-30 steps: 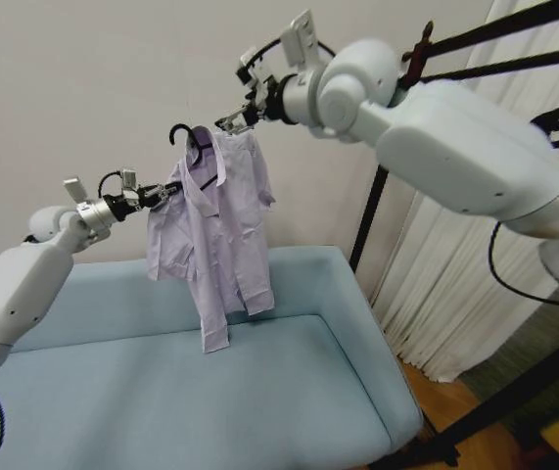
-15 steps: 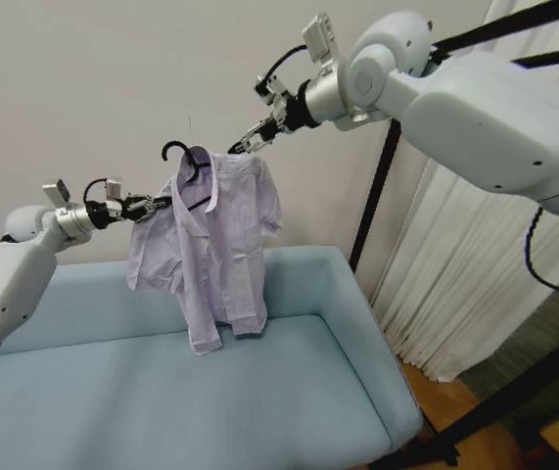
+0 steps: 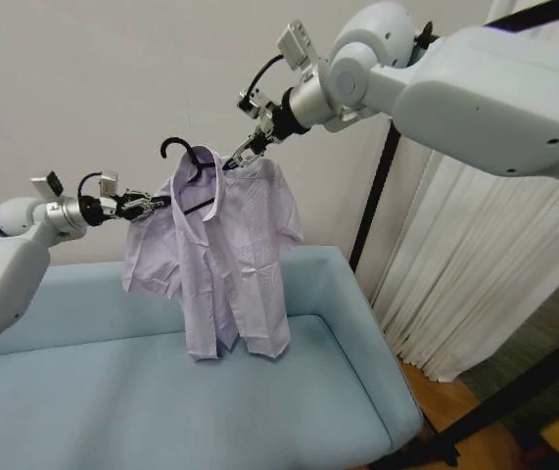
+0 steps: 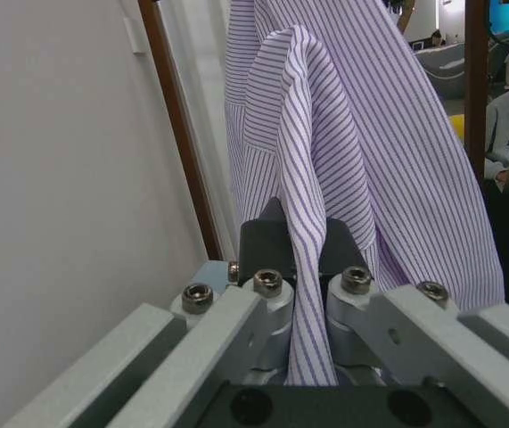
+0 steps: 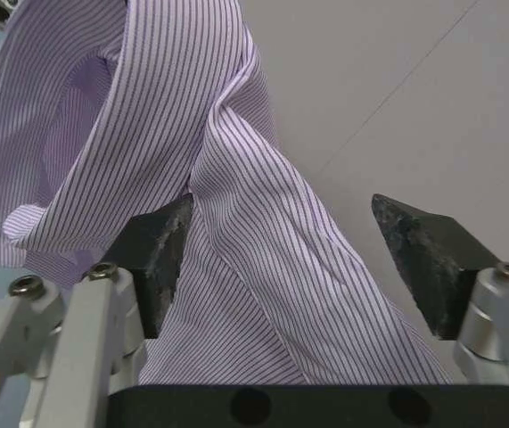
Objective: Pick up the clothes from the sofa and hang them on the clothes hanger.
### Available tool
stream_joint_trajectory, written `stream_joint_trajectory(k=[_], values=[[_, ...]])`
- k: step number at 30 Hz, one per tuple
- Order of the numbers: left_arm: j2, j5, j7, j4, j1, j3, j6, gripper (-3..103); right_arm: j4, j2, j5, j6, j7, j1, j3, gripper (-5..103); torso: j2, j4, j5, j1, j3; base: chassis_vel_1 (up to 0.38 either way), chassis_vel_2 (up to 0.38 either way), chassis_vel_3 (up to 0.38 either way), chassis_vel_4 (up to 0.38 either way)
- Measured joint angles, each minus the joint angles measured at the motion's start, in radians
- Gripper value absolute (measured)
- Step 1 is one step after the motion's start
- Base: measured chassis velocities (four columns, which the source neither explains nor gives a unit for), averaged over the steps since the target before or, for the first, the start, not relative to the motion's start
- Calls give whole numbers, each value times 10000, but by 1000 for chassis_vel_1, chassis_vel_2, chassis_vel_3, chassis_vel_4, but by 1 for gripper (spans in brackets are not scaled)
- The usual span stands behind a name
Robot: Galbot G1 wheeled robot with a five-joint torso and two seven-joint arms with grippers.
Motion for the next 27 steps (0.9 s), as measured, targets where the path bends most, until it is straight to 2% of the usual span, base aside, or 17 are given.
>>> stream_joint_trajectory(k=[2,8,15,19,27], values=[[6,0,44,-52,1,-5,0,2,21,0,81,2,-1,28,-49,65,0,0,0,0,0,0,0,0,0],[19,21,165,-165,5,-27,0,2,23,84,424,7,19,236,-261,63,-2,1,-1,1,1,0,0,0,0],[-43,160,255,-235,-31,-26,-32,2,254,109,604,11,34,271,-518,57,-2,0,-1,1,1,0,0,0,0],[-64,198,255,-267,-43,-4,-35,2,281,126,636,13,67,195,-516,51,-2,0,-1,0,2,0,0,0,0],[-162,282,266,-341,-101,33,-61,2,213,254,796,19,145,76,-449,47,-2,1,-1,1,2,0,0,0,0]])
